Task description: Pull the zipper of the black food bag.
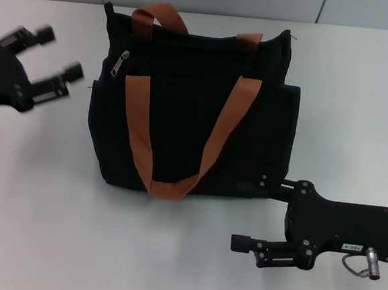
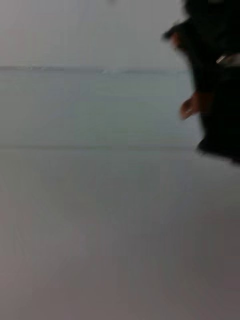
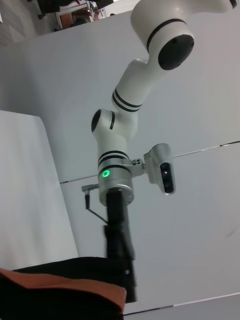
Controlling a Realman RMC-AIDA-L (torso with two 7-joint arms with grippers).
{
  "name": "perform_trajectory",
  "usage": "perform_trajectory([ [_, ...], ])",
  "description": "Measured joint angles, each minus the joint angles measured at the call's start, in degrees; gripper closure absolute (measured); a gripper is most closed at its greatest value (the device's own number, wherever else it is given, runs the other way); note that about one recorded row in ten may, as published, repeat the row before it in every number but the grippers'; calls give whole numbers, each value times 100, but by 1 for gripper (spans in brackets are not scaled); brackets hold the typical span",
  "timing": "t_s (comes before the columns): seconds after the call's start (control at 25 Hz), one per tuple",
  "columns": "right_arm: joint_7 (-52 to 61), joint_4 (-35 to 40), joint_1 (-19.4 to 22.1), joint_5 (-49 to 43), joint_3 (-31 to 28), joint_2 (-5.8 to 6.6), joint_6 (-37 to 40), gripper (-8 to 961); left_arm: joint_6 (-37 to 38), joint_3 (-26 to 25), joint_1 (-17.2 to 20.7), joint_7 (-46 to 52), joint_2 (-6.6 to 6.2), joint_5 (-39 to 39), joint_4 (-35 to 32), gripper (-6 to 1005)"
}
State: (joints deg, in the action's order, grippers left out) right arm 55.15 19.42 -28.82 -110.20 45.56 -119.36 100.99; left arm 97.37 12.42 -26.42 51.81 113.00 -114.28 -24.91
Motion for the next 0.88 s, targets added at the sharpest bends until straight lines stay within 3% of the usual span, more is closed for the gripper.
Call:
perform_trajectory([
  [0.12, 6, 0, 0, 7, -60, 0, 2, 138, -281, 638, -35, -29, 18, 22, -86, 168],
  [0.48, 17, 0, -1, 7, -82, 0, 41, 139, -1201, 665, -333, -590, 237, 90, -98, 168],
  [0.88, 102, 5, -27, 7, -97, 0, 33, 139, -1045, 1250, -369, -473, 215, 41, -320, 169],
])
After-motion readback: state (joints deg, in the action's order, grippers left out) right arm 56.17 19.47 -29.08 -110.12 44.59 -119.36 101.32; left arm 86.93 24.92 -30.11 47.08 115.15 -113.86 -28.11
